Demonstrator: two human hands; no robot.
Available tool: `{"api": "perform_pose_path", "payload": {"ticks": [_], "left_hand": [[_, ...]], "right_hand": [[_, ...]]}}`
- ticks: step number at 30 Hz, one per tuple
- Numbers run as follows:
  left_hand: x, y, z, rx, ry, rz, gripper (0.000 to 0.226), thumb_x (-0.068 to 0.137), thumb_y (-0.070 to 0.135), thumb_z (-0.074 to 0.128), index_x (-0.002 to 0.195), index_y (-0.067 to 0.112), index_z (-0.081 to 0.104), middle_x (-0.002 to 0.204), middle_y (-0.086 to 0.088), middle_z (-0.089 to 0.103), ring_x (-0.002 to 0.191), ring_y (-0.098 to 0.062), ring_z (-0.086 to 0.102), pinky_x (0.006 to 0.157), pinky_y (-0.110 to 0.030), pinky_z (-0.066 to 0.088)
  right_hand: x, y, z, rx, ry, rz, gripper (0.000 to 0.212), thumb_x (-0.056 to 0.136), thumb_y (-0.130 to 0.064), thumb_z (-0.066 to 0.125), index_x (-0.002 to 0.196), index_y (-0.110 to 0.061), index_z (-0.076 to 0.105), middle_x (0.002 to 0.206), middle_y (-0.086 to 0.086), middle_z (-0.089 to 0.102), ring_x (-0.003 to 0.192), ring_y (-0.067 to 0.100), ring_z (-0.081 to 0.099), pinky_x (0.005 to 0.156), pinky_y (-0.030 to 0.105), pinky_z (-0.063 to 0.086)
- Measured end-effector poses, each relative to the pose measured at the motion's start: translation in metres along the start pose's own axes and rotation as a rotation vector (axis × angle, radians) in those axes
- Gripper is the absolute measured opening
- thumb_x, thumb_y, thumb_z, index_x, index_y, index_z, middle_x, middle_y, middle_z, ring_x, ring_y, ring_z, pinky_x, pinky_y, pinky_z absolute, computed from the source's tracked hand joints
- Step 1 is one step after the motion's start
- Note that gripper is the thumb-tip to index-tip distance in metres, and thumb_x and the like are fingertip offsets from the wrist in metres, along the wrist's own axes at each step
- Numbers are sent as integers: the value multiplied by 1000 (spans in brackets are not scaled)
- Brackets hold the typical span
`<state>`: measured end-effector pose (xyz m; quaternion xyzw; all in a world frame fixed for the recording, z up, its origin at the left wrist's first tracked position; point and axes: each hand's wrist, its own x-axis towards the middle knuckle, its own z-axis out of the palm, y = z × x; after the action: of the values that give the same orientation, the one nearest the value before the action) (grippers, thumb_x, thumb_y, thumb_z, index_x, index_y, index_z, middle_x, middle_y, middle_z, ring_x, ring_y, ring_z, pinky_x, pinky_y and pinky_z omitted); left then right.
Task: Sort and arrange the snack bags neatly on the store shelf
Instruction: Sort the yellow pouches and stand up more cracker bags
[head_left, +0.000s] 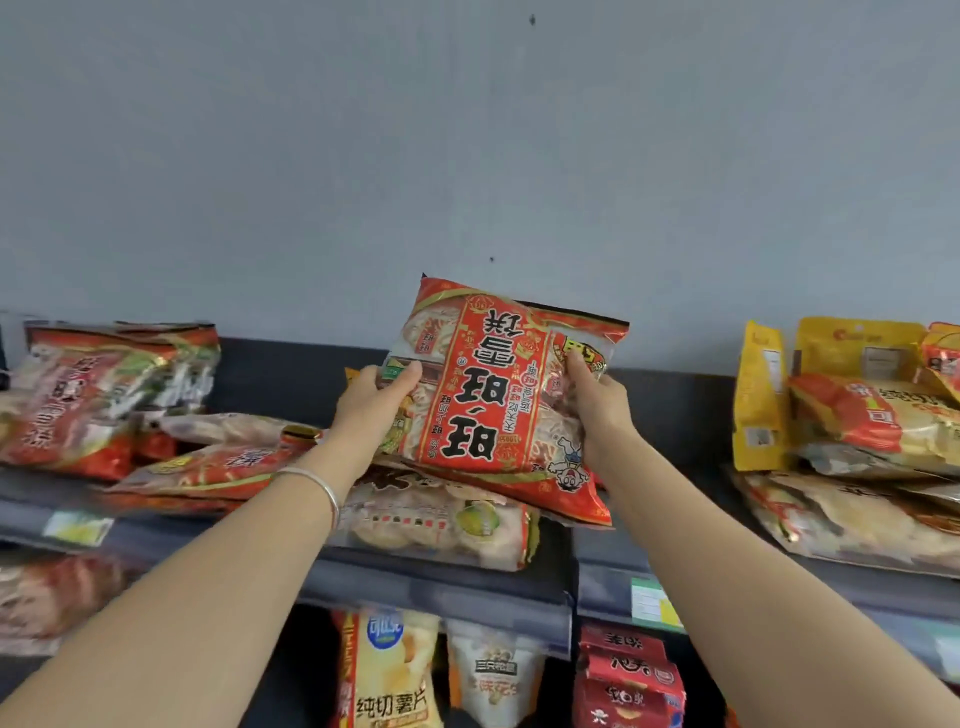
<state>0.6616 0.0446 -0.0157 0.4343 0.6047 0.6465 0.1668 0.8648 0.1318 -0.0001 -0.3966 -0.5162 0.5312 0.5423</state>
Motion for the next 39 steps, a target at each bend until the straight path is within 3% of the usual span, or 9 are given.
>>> {"api": "perform_pose_path", "payload": {"ticks": [8,10,14,18,22,25,31,35,39], "left_hand": [[47,-42,-139,261,205,-45,67,83,52,60,140,26,35,141,-7,43,126,-31,44,102,-52,40],[53,-50,-165,166,266,-52,77,84,43,65,147,27,23,152,-10,26,135,-32,34,106,-55,35],[64,-70,-205,-160,308,-113,99,81,37,71,150,35,0,159,-4,5,141,-31,24,109,-57,30],[76,-89,-237,-517,313,-181,116,75,31,77,145,42,-15,155,-2,23,129,-27,45,103,-57,39],[84,-100,-250,-639,186,-263,81,81,24,73,144,33,23,130,-5,55,102,-26,62,75,-49,56],[92,-109,-251,-615,62,-309,60,76,29,77,128,31,47,118,-6,65,104,-30,63,83,-55,52],[135,-110,-281,-578,337,-181,56,72,16,80,120,19,52,109,-6,68,96,-27,66,76,-44,54],[156,-94,-306,-387,390,-31,65,74,9,78,127,21,43,108,0,64,97,-21,64,83,-45,53],[168,-85,-320,-210,360,68,74,74,10,78,135,24,37,114,3,61,98,-12,61,78,-34,52]], "right_hand": [[-7,32,156,77,35,-2,37,92,-51,51,95,-14,52,100,8,68,82,23,64,69,36,52],[-11,40,190,121,73,29,39,94,-51,49,107,-15,52,102,8,66,86,24,65,78,40,55],[-25,55,250,208,93,90,34,98,-47,42,110,-16,51,90,1,59,61,11,48,49,26,36],[-36,74,302,307,79,174,21,99,-40,43,105,-20,45,77,-2,51,59,12,44,48,27,34],[-44,79,349,433,24,265,25,99,-38,43,101,-14,51,73,-2,51,58,12,46,51,25,37],[-40,87,382,459,-42,271,27,99,-38,43,91,-14,51,70,-2,51,55,12,46,49,25,35],[-22,85,412,111,-472,355,32,97,-38,50,102,-7,58,91,11,65,67,27,63,58,33,53],[-5,77,413,-471,-659,82,51,96,-48,48,85,-2,68,71,10,70,56,19,65,54,27,54],[16,74,427,-724,-238,-470,43,91,-53,49,78,-15,64,74,1,67,69,21,66,65,35,55]]}}
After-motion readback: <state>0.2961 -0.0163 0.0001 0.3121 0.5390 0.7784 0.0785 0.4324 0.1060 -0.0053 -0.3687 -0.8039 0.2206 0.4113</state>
